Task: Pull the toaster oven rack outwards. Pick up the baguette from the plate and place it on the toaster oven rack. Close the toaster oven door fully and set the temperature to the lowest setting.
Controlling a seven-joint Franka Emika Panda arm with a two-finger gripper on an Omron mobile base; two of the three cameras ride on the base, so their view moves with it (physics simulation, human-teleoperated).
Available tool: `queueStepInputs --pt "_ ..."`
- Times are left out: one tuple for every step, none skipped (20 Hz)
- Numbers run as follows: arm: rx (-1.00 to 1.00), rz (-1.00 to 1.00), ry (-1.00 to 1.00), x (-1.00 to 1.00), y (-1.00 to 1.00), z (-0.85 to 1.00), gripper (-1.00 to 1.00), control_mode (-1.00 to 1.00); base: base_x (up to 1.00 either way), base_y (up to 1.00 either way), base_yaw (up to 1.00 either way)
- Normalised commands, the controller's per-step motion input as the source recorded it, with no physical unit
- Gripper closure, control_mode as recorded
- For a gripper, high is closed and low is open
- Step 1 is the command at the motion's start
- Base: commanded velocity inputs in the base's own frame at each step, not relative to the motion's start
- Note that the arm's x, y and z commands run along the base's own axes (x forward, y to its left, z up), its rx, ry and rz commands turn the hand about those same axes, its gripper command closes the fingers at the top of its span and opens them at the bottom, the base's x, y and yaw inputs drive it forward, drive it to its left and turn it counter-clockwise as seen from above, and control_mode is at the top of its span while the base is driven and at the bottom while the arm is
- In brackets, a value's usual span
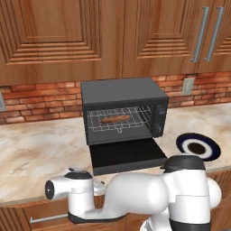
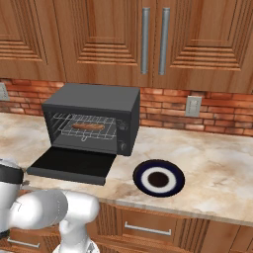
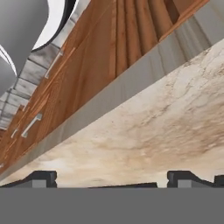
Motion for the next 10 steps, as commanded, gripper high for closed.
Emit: queueStepInputs --pt "-0.04 -0.02 0.01 0.17 0.15 -0.21 -1.0 -1.0 0.0 0.0 0.0" --pt "-0.05 -0.02 0.0 0.16 0.13 -0.21 -1.0 -1.0 0.0 0.0 0.0" --pt "-0.05 -0.02 0.0 0.15 0.11 -0.21 -1.0 -1.0 0.0 0.0 0.0" --pt "-0.04 -0.02 0.0 0.11 0.09 -0.21 -1.0 -1.0 0.0 0.0 0.0" --pt "-0.04 -0.02 0.0 0.11 0.06 -0.21 -1.0 -1.0 0.0 0.0 0.0" --pt "-0.04 -0.02 0.0 0.09 0.06 -0.21 -1.0 -1.0 0.0 0.0 0.0" --pt "-0.04 -0.02 0.0 0.09 0.04 -0.19 -1.0 -1.0 0.0 0.0 0.0" --pt "-0.04 -0.02 0.0 0.09 0.04 -0.19 -1.0 -1.0 0.0 0.0 0.0" --pt "-0.04 -0.02 0.0 0.07 0.01 -0.2 -1.0 -1.0 0.0 0.0 0.0" --pt "-0.04 -0.03 0.0 0.04 0.0 -0.19 -1.0 -1.0 0.0 0.0 0.0"
